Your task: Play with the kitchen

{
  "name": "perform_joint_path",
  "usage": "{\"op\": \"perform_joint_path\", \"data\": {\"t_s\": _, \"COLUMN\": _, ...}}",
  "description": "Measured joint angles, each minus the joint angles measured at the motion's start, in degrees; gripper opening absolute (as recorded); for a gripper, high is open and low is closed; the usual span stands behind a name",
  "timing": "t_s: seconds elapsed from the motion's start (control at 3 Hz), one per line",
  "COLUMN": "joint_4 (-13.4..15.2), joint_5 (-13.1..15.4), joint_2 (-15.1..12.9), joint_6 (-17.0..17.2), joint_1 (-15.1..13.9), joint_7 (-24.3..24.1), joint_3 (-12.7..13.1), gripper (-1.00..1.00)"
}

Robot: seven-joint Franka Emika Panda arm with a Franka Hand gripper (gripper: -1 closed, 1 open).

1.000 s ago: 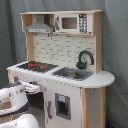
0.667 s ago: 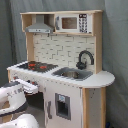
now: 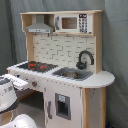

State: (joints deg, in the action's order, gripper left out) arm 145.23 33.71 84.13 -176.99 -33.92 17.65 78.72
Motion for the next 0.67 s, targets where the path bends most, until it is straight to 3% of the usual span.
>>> {"op": "perform_joint_path", "data": {"t_s": 0.67, "joint_4": 0.02, "joint_5": 0.0, "joint_2": -0.73, "joint_6": 9.32, "joint_1": 6.82, "joint_7": 0.34, "joint_3": -0.18, "gripper": 1.0}}
